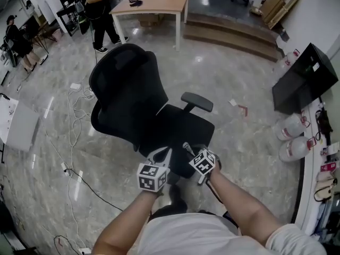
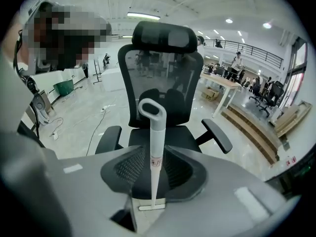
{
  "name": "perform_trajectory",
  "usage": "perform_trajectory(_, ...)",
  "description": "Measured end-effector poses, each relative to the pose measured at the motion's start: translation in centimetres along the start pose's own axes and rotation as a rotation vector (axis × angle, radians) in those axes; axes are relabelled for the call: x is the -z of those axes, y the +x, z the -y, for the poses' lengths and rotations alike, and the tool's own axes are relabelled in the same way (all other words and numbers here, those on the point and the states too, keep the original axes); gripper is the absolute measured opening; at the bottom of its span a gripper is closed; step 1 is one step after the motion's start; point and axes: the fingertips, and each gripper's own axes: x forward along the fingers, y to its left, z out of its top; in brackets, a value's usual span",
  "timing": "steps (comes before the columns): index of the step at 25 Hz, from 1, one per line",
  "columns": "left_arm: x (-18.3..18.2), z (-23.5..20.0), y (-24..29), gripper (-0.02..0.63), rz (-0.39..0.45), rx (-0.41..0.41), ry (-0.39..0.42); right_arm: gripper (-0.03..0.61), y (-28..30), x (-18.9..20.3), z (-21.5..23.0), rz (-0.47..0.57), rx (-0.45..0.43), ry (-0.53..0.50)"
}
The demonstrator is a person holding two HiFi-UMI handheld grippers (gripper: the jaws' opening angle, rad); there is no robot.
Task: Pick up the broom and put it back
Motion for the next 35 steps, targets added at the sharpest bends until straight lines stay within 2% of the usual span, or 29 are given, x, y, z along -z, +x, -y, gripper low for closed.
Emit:
perform_trajectory(3,-0.2,3.8,0.3,0.006,0.009,0.011,0.032,0.114,-4.1,-0.1,0.2,0.087,0.023,0.028)
perform_trajectory(7,-1.2,11.8,-0.5,0.005,0.043,0.038,0.074,0.111,-13.5,-0.7,0.2,0.259,0.057,0.088)
perform_trajectory(10,-1.7,17.9,-2.1,0.005,0.09,0.044,0.06,0.056,-22.6,0.7,-1.0,0.394,0.084,0.153)
perform_trajectory(13,-3.3,23.6,-3.5,0.005,0.15,0.053,0.079,0.016,-31.6,2.3,-1.1,0.515,0.134,0.193)
perform_trajectory(18,-5.1,33.0,-5.7,0.005,0.204,0.103,0.111,0.003,-44.4,4.2,-1.4,0.655,0.22,0.255)
perform_trajectory(22,-6.9,38.6,-7.6,0.005,0.266,0.136,0.129,0.002,-51.2,4.3,-1.5,0.71,0.245,0.268)
perform_trajectory(27,-8.5,42.4,-9.1,0.005,0.303,0.164,0.158,0.002,-55.3,4.1,-1.6,0.735,0.267,0.247)
perform_trajectory(35,-8.4,42.6,-10.2,0.005,0.308,0.134,0.176,0.002,-56.6,4.3,-2.6,0.758,0.255,0.252)
